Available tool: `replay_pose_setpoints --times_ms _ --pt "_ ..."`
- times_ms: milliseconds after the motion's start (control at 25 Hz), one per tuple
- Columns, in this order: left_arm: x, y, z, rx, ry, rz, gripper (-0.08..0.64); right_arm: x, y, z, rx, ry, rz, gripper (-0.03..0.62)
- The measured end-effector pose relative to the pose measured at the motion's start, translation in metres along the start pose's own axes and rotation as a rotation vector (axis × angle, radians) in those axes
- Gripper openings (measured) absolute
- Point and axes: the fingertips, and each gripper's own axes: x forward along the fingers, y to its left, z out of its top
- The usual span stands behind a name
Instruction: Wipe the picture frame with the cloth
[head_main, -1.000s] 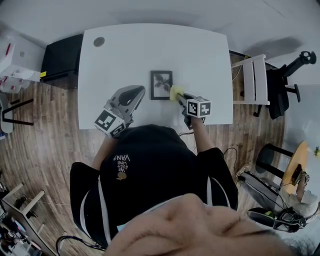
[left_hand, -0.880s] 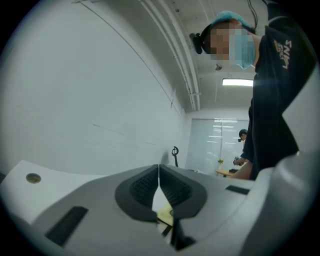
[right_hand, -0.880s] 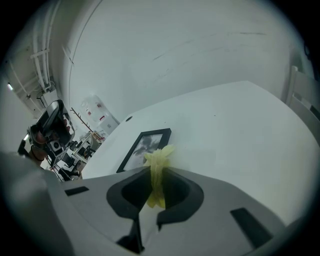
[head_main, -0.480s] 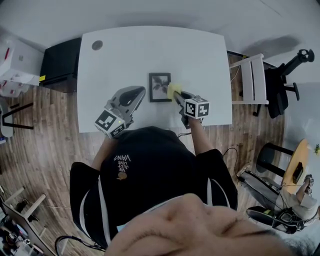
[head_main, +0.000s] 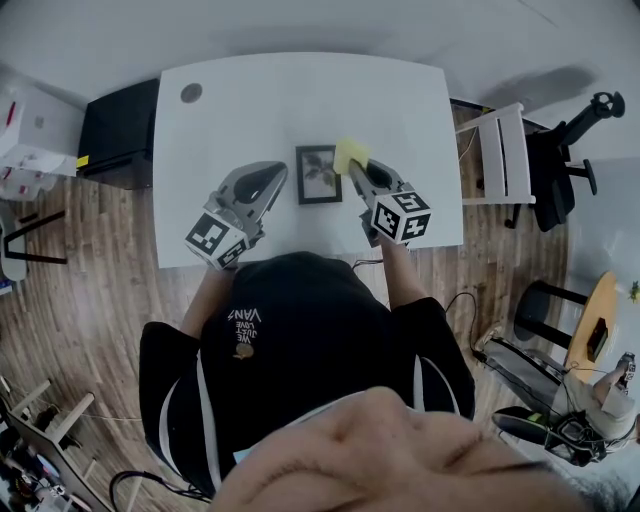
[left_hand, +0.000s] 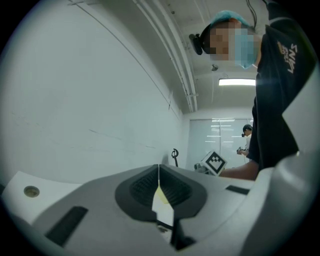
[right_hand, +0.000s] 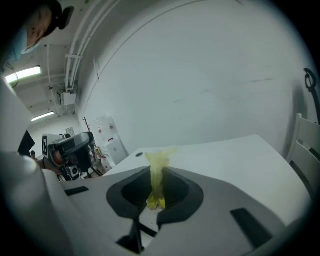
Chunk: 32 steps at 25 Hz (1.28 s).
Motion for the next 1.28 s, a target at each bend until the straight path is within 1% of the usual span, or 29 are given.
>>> replay_pose_setpoints --times_ms 120,280,560,720,880,1280 --pt "-0.001 0.006 0.007 0.022 -0.002 0.021 0.015 -0.008 0.01 0.026 -0.023 -0.084 0.005 0.043" --pt "-0.001 0.01 0.016 0.049 -0.008 0.031 0.015 -0.02 0.02 0.051 -0.054 -0.174 0.008 0.043" --pt "0.001 0.012 0.023 0.061 -0.018 0.032 0.015 -0.034 0.037 0.073 -0.127 -0.275 0.008 0.043" --pt "-0.001 0.013 0.023 0.06 -0.019 0.025 0.015 -0.038 0.049 0.079 -0.172 -0.307 0.003 0.043" --pt "-0.003 0.015 0.022 0.057 -0.017 0.021 0.015 -0.038 0.058 0.079 -0.193 -0.32 0.001 0.044" --pt "-0.007 0.023 0.025 0.048 -0.009 0.001 0.015 -0.036 0.069 0.077 -0.187 -0.315 -0.024 0.043"
